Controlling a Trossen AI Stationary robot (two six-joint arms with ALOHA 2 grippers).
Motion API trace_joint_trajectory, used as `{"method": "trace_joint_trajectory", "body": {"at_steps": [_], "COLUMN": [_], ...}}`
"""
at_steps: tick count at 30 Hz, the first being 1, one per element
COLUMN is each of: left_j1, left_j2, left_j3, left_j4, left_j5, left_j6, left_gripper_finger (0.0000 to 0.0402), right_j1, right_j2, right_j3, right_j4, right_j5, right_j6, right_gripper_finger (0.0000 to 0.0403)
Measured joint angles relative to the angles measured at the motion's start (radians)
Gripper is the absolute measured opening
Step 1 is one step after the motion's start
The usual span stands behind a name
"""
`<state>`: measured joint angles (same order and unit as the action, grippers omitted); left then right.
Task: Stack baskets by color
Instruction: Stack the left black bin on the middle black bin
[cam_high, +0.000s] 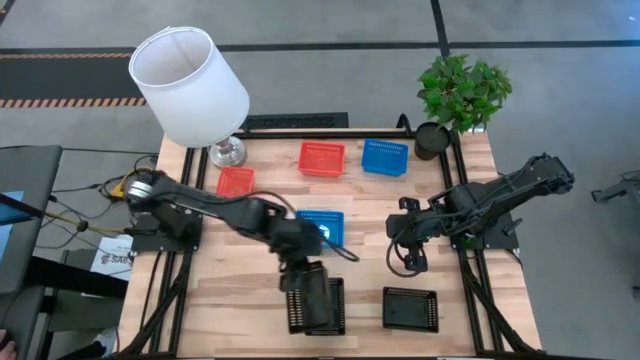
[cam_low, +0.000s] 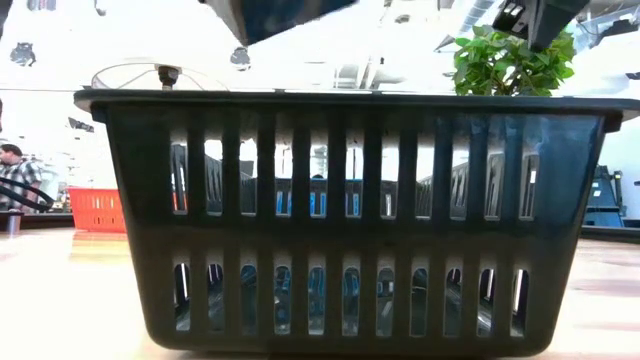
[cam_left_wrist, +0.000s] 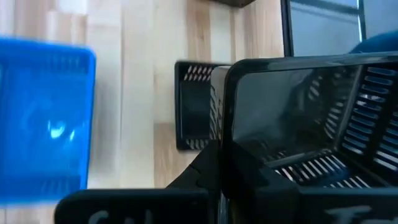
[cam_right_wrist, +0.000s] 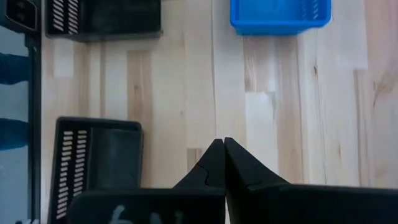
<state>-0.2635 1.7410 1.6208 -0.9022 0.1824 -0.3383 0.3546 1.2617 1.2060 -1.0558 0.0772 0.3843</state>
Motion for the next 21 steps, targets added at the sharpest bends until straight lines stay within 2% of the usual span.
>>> {"method": "trace_joint_trajectory", "body": {"at_steps": [5,11,17,21], "left_j1": [0.021,0.027,0.029,0.03], "left_j2": [0.12,0.214,0.27,0.294], "left_j3": [0.08,0.098,0.098,0.098], "left_j4": [0.002,0.017,0.047,0.04], "left_j5": [0.039,0.04,0.043,0.049], "left_j6": [0.066,0.128,0.128,0.124], "left_gripper_finger": [0.0,0.0,0.0,0.0], "right_j1": [0.03,0.145,0.271,0.322], "right_j2": [-0.006,-0.068,-0.158,-0.212], "right_j3": [-0.001,-0.001,-0.001,-0.001], "right_j4": [-0.052,-0.091,-0.091,-0.092], "right_j5": [0.0,0.004,0.099,0.111], "right_j6": [0.03,0.108,0.172,0.211], "right_gripper_finger": [0.001,0.001,0.001,0.001]}}
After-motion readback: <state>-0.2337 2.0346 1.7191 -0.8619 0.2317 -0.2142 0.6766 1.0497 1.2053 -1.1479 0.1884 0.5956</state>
